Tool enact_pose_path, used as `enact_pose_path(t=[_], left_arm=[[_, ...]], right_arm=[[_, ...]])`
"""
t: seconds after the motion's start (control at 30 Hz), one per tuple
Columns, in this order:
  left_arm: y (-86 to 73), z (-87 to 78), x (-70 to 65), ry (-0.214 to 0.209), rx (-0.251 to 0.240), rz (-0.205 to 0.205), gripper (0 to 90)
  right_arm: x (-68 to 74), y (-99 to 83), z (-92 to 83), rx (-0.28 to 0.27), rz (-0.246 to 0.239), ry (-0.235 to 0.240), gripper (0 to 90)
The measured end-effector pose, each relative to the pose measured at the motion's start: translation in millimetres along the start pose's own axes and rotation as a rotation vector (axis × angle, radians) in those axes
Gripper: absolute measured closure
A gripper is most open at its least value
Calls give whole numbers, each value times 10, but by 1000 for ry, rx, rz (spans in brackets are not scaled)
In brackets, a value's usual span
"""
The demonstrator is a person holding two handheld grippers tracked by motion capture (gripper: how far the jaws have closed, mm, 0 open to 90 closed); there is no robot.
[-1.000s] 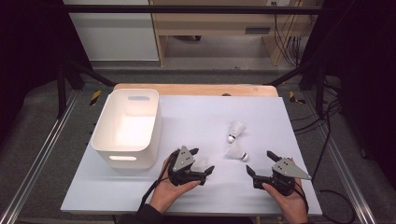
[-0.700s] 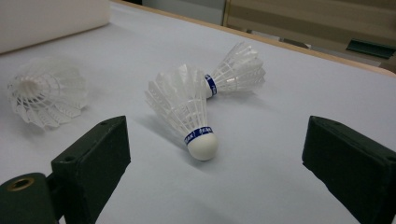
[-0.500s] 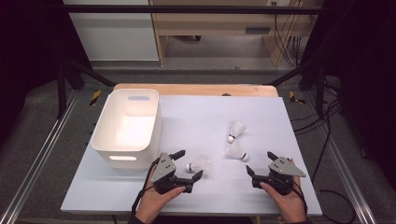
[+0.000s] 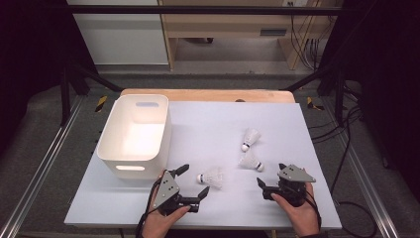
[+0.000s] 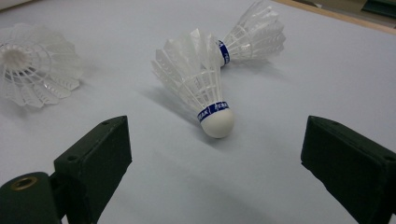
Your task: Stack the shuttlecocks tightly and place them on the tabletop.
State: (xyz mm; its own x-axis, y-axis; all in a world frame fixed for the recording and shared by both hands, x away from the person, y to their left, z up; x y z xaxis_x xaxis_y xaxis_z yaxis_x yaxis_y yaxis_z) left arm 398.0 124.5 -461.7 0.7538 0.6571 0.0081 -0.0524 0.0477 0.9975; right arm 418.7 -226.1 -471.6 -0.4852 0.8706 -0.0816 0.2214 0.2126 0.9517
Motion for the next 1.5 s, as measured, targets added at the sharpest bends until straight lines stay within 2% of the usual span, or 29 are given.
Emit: enact_pose_path(t=[0.17, 0.33, 0.6, 0.67, 0.83, 0.97, 1.0, 1.07, 1.1, 1.17, 1.3, 1.37, 1.5], left_arm=[[-12, -22, 9, -9, 5, -18, 54], [-19, -63, 6, -13, 8, -20, 53], [-9, -191, 15, -20, -2, -31, 44], [-8, -237, 24, -17, -1, -27, 42], [-21, -316, 43, -14, -3, -28, 39], [-19, -323, 47, -14, -7, -26, 39], [-24, -320, 47, -15, -5, -24, 39], [-38, -316, 46, -17, 2, -23, 39], [-38, -316, 46, -17, 2, -23, 39], [-46, -318, 59, -16, 9, -19, 39], [-49, -318, 71, -13, 6, -28, 40], [-53, -321, 77, -11, 7, -29, 40], [-55, -329, 86, -8, 4, -34, 42]], right_arm=[[7, 8, -10, 38, 23, 28, 80], [0, 25, -22, 41, 43, 41, 77], [47, 45, 30, 58, 12, 50, 87], [88, 65, 60, 66, -14, 58, 80], [175, 194, 158, 42, -102, 55, 83], [188, 312, 260, 72, -121, 73, 82], [202, 409, 320, 97, -150, 92, 83], [217, 501, 391, 131, -178, 115, 81], [217, 501, 391, 131, -178, 115, 81], [232, 627, 510, 170, -200, 156, 85], [259, 738, 643, 183, -232, 178, 112], [285, 783, 736, 189, -244, 209, 121], [360, 809, 935, 248, -297, 274, 164]])
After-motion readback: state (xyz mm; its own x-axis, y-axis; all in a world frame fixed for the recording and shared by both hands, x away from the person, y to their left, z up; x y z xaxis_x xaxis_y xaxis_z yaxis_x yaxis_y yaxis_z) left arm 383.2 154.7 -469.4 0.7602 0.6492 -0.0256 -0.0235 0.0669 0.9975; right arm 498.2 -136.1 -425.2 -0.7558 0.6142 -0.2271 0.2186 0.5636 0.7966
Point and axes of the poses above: each handheld gripper's, and its own axes: z roughly forward along the jaws, y roughly out of its top, x roughly to its left, the point moved 1 cm from there along z, roughly forward along the jaws, and after that the axes turned 13 degrees about -x, right-handed, at the moved point
